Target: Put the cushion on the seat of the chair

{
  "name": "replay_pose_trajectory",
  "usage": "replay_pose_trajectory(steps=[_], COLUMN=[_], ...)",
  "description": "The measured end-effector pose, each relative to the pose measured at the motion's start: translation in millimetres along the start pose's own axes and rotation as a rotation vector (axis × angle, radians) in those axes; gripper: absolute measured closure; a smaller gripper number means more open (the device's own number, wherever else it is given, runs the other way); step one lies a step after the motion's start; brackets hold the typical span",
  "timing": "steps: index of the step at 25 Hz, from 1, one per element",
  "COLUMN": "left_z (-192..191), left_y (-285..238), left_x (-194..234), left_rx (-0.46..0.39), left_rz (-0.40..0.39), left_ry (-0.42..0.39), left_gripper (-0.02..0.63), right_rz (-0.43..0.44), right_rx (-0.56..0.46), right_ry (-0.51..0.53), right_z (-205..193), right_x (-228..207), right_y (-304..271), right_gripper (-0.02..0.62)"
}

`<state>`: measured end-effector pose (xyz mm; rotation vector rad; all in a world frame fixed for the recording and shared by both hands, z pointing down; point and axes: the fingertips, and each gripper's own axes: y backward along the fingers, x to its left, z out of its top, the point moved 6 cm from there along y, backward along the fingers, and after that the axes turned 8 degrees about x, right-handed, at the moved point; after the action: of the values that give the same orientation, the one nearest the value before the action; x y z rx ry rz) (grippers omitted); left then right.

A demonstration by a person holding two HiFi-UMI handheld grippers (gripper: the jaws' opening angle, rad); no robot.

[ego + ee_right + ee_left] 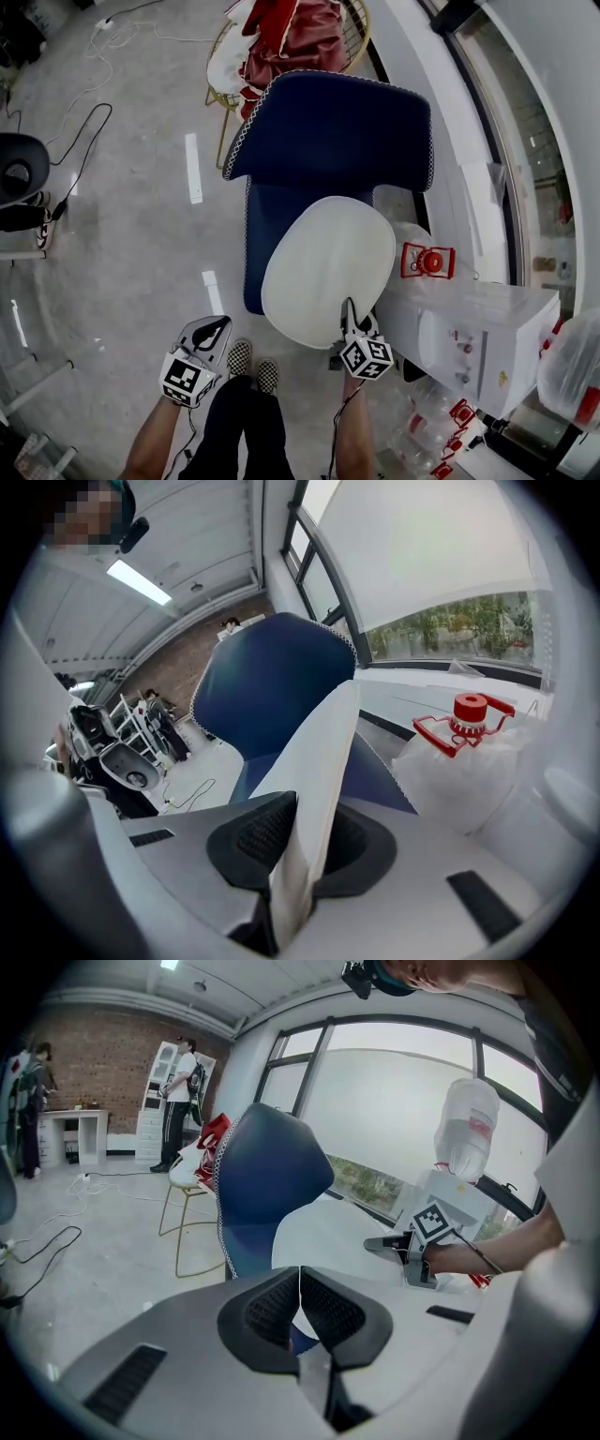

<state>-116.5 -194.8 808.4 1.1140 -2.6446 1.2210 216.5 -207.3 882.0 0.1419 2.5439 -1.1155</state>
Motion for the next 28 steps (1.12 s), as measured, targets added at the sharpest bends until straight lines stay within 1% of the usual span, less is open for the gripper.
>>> replay_pose_trajectory(steps=[9, 15, 24, 28], left_z=[-18.4, -27.4, -34.4, -29.1], left_y=[-7.8, -15.3, -21.9, -20.3], left_x=[-0.6, -4.1, -13.8, -16.2], left_rx=[0.024, 0.038, 0.045, 0.033], left_rz=[-0.003, 0.003, 0.005, 0.009], left_ry=[-0.018, -0.025, -0.03, -0.04], left_gripper=[0.588, 0.586, 0.586, 0.586], right_rz=[-0.024, -0.04, -0.034, -0.026], right_rx=[0.04, 0.064, 0.061, 0.037], right_ry=[-0.06, -0.071, -0.047, -0.047], right_z=[-29.1, -46.1, -53.5, -51.6], right_x=[-39.8, -60.3, -68.0, -66.5], right_y=[-32.0, -50.3, -57.0, -52.6], right_gripper=[0.534, 0.532, 0.529, 0.51])
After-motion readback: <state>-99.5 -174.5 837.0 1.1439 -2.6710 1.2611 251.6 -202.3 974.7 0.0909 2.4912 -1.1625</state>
